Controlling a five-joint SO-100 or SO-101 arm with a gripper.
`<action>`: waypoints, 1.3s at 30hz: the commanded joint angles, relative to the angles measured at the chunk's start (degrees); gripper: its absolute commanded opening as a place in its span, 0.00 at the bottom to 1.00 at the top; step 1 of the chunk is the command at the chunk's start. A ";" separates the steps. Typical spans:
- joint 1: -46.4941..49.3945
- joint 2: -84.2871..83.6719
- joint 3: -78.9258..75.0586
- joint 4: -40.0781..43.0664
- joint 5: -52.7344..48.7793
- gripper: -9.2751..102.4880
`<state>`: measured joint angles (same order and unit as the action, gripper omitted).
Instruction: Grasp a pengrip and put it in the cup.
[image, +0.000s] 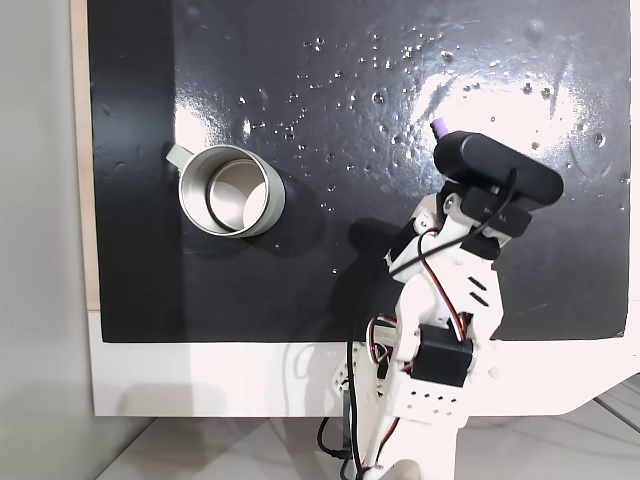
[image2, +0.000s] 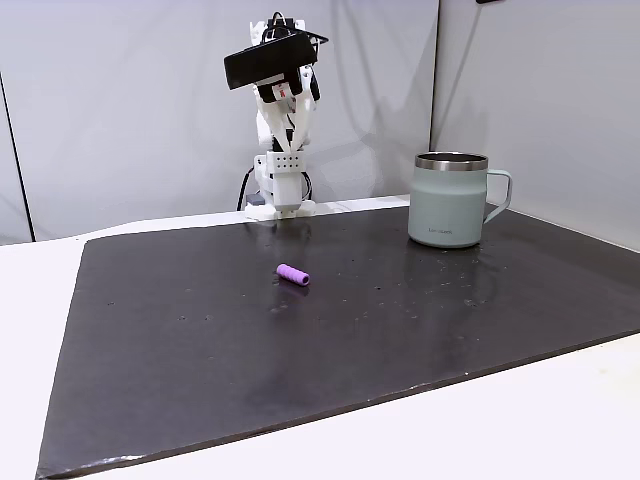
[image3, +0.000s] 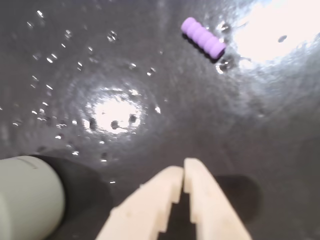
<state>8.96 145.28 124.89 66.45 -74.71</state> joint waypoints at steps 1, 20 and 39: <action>0.70 -8.26 -8.88 0.09 -9.67 0.17; 0.97 -42.19 -28.74 3.78 -37.71 0.25; 2.99 -66.27 -44.38 3.60 -43.51 0.28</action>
<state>10.81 79.19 85.17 70.22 -117.25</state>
